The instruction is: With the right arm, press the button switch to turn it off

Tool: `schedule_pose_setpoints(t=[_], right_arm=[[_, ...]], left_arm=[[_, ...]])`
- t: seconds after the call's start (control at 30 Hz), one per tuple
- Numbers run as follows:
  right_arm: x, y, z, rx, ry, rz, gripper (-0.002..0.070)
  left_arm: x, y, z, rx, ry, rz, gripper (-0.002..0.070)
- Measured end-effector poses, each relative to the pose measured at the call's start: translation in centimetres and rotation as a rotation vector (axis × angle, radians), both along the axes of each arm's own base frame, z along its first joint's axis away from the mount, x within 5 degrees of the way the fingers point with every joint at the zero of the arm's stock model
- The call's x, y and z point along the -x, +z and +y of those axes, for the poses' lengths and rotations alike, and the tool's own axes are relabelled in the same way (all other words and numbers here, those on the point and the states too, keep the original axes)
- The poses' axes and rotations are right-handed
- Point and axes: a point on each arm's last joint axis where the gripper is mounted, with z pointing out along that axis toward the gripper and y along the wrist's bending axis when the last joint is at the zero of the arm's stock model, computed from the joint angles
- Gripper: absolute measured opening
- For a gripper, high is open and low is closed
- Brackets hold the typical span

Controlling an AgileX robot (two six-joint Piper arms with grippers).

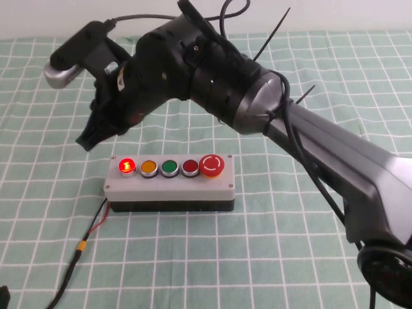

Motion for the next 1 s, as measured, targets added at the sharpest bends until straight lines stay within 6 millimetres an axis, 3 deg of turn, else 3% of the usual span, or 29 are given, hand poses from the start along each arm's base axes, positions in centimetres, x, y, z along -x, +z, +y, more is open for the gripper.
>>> schedule_pose_setpoints(t=[0.1, 0.3, 0.57, 0.7, 1.0], right_arm=[[0.4, -0.8, -0.4, 0.076, 0.005, 0.062, -0.0014], [-0.3, -5.7, 0.5, 0.176, 0.008, 0.146, -0.0015], [-0.6, -5.8, 0.7, 0.156, 0.005, 0.12, -0.0015], [-0.2, -3.1, -0.5, 0.18, -0.007, 0.073, -0.0015], [3.4, 9.1, -6.0, 0.118, -0.054, -0.093, -0.0015]], left_arm=[[0.0, 0.0, 0.0, 0.0, 0.0, 0.0, -0.0003], [0.0, 0.0, 0.0, 0.0, 0.0, 0.0, -0.0003], [0.0, 0.0, 0.0, 0.0, 0.0, 0.0, -0.0003], [0.0, 0.0, 0.0, 0.0, 0.0, 0.0, -0.0003], [0.0, 0.0, 0.0, 0.0, 0.0, 0.0, -0.0003]])
